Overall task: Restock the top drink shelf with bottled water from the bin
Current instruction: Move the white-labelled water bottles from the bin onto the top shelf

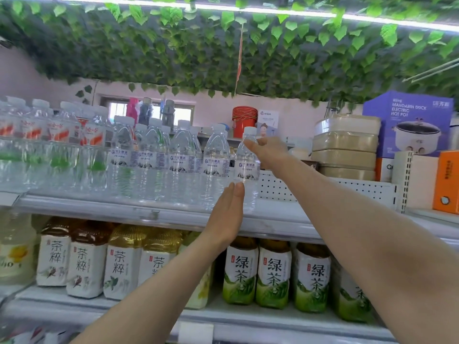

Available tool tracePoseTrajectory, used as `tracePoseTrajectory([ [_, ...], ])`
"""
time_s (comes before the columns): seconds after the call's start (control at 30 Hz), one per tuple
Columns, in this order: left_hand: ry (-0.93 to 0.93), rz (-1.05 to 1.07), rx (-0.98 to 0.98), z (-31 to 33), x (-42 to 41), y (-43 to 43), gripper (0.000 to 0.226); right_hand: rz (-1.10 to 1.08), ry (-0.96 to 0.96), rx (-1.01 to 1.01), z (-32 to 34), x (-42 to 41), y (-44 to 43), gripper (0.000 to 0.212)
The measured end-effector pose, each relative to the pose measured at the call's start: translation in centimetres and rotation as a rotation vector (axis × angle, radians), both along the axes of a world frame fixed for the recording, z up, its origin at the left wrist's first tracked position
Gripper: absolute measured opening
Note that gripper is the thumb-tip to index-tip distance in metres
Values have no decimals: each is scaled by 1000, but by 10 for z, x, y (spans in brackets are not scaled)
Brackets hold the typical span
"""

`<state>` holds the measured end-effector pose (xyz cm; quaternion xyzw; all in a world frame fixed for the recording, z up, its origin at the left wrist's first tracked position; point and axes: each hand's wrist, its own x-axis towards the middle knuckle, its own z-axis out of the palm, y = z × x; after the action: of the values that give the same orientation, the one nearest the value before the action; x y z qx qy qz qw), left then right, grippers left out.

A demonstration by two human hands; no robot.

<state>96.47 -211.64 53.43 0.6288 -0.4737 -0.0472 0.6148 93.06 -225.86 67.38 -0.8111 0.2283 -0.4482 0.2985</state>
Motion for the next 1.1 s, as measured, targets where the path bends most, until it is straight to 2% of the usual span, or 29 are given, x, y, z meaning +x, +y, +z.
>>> tracePoseTrajectory([
  [0.07, 17, 16, 1, 1, 1, 14, 75, -26, 26, 4, -4, -4, 9, 34],
  [0.13, 43, 20, -1, 1, 1, 32, 76, -98, 72, -6, -8, -10, 21, 52],
  [0.2, 38, 33, -11, 1, 0, 50, 73, -140, 66, -38, -12, -18, 37, 61],
  [0.3, 1, 74, -14, 1, 0, 77, 66, -118, 53, -76, -16, -36, 63, 63],
  [0.43, -76, 197, 51, -3, 2, 114, 71, -110, 100, -136, -25, -61, 103, 62],
  [0.67, -127, 367, 129, -24, 2, 174, 69, -141, 325, -270, -70, -97, 164, 67],
  [0.87, -162, 450, 237, -82, -1, 210, 69, -134, 527, -278, -148, -102, 194, 71],
  [1.1, -80, 483, 491, -209, 5, 239, 69, -64, 749, -216, -276, -92, 206, 72],
])
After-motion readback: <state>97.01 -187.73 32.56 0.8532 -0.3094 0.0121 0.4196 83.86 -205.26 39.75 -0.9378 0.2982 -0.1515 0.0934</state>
